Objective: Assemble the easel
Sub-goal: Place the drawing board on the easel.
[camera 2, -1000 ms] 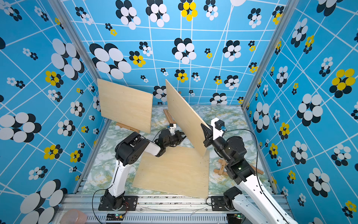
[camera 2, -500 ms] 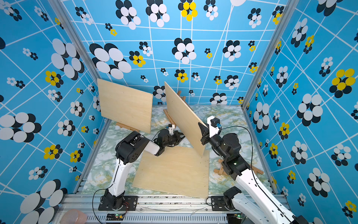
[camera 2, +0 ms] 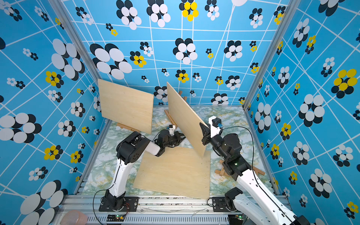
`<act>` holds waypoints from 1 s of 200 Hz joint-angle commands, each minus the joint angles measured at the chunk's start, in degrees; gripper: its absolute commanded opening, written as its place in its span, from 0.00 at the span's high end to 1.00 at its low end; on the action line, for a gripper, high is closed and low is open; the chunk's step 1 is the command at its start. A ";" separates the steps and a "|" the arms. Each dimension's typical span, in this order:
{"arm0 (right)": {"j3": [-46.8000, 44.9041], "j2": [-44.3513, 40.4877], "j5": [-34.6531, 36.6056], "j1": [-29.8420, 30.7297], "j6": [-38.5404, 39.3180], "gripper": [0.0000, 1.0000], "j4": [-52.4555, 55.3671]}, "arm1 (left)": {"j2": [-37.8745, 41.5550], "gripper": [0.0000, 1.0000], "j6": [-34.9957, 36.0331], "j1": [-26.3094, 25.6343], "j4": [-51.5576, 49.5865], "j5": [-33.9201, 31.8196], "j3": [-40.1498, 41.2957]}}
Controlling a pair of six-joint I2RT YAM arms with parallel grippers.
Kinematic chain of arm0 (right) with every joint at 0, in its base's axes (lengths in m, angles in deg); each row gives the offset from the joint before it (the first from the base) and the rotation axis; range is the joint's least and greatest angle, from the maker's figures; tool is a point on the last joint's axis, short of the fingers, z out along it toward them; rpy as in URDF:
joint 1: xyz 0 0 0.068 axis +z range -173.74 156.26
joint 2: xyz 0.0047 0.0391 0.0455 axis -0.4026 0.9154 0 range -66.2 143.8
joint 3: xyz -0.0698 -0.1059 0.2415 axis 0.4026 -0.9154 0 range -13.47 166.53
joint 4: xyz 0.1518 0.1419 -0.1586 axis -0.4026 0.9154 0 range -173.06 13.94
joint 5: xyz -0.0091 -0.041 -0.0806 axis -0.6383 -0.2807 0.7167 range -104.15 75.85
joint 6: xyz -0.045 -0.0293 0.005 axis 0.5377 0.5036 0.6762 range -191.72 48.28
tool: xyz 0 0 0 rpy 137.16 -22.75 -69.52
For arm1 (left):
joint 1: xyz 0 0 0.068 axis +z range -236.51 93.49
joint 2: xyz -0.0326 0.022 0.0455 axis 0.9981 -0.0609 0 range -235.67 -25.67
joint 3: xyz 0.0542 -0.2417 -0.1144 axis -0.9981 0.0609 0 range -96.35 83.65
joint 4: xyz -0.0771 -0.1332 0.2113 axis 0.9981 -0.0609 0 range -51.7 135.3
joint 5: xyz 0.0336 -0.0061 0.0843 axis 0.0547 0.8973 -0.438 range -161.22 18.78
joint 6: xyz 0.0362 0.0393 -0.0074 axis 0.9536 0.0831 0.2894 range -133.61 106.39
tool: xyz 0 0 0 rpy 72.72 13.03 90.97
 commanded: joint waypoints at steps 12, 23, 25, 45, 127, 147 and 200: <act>0.88 0.09 0.53 0.30 -1.82 1.00 -7.26 | -0.63 0.95 -0.15 0.66 6.51 1.03 -1.35; 0.87 0.31 0.60 0.31 -1.84 1.00 -7.48 | -0.62 0.89 -0.15 0.68 6.74 1.05 -1.08; 0.87 0.37 0.62 0.29 -1.86 1.00 -7.48 | -0.62 0.89 -0.15 0.71 6.75 1.05 -1.02; 0.59 0.61 0.62 0.06 -2.07 1.00 -8.20 | -0.31 0.83 -0.06 0.75 6.51 1.40 -0.54; -0.53 0.95 -1.89 -2.08 -6.19 1.00 -11.38 | 0.28 0.82 -0.45 1.00 8.61 1.21 1.76; -0.88 1.00 -3.52 -2.96 -8.19 1.00 -12.57 | 0.55 0.81 -0.40 0.93 8.71 1.22 2.41; -1.93 2.04 -6.36 -6.58 -12.61 1.00 -14.88 | 2.79 0.80 0.76 1.41 8.24 1.22 5.19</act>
